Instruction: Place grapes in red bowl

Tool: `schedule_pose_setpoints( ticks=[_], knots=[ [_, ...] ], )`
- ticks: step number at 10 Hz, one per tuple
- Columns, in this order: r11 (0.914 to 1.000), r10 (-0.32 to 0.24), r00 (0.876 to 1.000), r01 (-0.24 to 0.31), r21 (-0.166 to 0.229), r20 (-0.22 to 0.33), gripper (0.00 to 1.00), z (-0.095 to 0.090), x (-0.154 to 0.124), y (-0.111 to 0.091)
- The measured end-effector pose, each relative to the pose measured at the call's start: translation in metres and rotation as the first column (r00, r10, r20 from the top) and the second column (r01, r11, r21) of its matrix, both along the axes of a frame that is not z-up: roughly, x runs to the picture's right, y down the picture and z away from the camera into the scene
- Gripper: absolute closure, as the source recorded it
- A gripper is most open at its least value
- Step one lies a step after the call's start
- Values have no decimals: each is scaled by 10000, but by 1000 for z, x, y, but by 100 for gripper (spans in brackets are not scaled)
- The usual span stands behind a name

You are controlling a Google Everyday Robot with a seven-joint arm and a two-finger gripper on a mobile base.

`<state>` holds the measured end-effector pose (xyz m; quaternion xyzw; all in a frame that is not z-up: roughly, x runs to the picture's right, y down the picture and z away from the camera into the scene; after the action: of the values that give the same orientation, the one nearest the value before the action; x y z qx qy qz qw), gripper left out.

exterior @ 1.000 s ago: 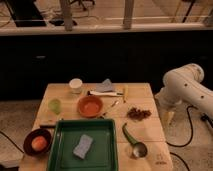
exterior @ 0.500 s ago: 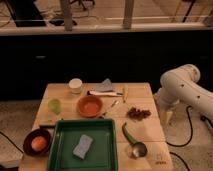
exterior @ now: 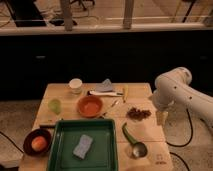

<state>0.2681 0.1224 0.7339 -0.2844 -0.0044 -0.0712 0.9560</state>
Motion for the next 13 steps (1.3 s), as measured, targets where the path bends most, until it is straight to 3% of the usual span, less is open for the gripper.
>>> schedule_pose_setpoints(
  ticks=[4,13],
  knots=[
    [9988,-482,9983,481,35,322,20,20,-8,6],
    [9953,-968,9915,960,135,864,20,57,-12,13]
  ],
)
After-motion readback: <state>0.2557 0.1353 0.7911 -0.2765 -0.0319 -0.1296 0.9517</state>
